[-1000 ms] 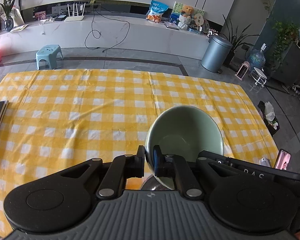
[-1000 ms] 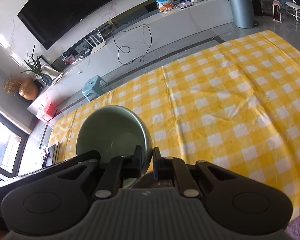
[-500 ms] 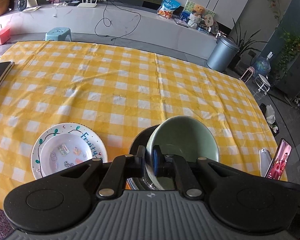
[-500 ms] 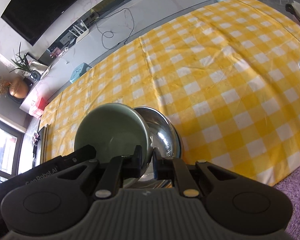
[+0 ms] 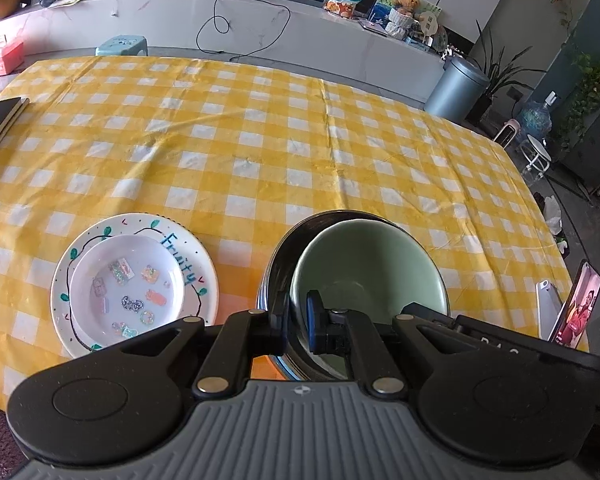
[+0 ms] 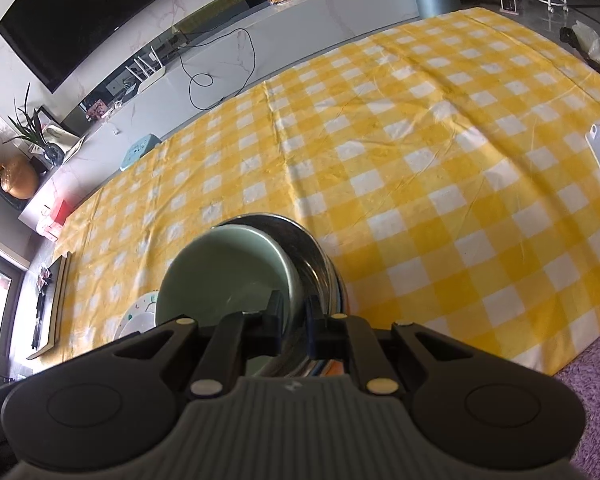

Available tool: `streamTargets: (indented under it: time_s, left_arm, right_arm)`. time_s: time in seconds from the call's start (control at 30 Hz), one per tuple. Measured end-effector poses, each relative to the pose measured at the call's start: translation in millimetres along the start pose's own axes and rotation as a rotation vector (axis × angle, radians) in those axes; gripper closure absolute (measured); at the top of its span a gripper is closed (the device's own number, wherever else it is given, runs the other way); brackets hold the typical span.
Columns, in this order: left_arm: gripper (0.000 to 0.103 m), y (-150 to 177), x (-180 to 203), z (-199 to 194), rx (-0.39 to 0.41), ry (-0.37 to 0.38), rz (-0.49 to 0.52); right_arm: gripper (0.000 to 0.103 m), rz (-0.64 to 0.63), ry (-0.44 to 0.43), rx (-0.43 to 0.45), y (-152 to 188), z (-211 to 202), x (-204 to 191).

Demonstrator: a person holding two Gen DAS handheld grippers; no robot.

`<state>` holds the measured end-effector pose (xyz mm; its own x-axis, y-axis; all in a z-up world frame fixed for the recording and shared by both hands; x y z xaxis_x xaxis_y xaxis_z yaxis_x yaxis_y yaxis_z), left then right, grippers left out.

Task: Organize plates and bowls
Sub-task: 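Lower the green bowl into the blue bowl with both tools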

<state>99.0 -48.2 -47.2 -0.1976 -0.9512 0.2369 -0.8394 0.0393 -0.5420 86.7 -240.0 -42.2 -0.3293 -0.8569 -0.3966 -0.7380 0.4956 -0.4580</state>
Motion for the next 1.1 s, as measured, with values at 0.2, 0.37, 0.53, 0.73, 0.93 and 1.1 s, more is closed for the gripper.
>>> streamTargets:
  time_s: [0.2, 0.37, 0.53, 0.73, 0.93, 1.1]
  left_arm:
    - [0.092, -0.1, 5.0, 1.1, -0.004, -0.004, 0.038]
    - [0.091, -0.4, 5.0, 1.5, -0.002, -0.003, 0.05]
    - [0.089, -0.2, 0.2, 1.0, -0.005, 0.012, 0.026]
    - [0.087, -0.6, -1.3, -0.5, -0.005, 0.013, 0.028]
    - [0.082, -4.7, 2.3, -9.7, 0.044, 0.001, 0.048]
    - [0.071, -5.7, -1.3, -14.6, 0.068, 0.029, 0.034]
  right_arm:
    - [0.093, -0.046, 0.033, 0.011, 1.1, 3.4, -5.3]
    - [0.09, -0.045, 0.029, 0.012, 0.2, 3.5, -4.3]
    - [0.088, -0.061, 0.039, 0.023, 1.6, 2.5, -9.3]
    - [0.084, -0.03, 0.029, 0.034, 1.2, -1.2, -8.1]
    - [0.08, -0.055, 0.02, 0.093, -1.5, -14.5, -14.4]
    - [0.075, -0.059, -0.015, 0.094, -3.0, -17.0, -17.7]
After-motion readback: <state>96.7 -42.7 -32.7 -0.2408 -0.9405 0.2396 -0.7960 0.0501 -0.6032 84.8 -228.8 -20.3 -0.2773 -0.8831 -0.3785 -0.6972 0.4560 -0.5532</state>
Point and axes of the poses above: each gripper's, at about its wrist camera, not at the fingertips, and z roughly the way its jaws point, x to its right, y to its underside, the point moved 2 cm from there along z, roughly the way its jaws point, and after that the axes turned 1 degree about -x, right-handed, at the moved point
